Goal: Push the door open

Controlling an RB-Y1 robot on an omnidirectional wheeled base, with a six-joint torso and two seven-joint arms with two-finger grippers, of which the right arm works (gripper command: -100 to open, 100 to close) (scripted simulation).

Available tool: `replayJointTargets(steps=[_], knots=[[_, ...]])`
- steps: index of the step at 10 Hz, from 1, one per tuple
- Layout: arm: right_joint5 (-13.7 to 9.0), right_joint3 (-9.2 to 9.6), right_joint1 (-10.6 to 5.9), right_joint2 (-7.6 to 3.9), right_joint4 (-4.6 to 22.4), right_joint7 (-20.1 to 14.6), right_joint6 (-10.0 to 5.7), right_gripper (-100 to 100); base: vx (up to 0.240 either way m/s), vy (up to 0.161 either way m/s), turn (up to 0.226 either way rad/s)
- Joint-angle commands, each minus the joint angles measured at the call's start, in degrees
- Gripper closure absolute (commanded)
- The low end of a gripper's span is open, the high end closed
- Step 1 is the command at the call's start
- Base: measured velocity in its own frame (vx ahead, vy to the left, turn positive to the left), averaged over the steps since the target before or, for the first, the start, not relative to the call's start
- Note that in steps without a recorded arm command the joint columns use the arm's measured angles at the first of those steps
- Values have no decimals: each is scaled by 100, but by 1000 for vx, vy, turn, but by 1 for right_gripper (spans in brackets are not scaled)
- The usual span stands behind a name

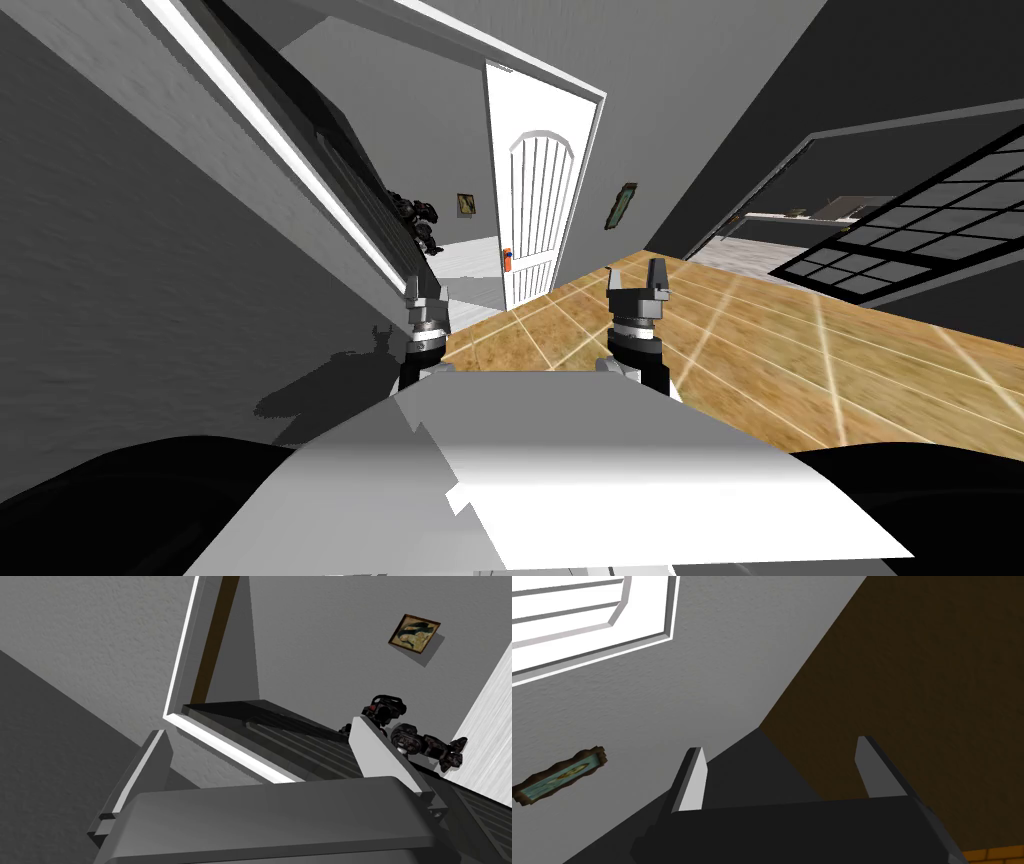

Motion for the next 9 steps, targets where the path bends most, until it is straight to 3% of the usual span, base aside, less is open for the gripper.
replayJointTargets(steps=[1,5,9], knots=[[75,62,3,-23,73,-39,16,-100,116,-4,-38],[340,278,14,-90,330,-177,73,-100,234,5,4],[746,611,32,-166,725,-389,161,-100,216,-3,-6]])
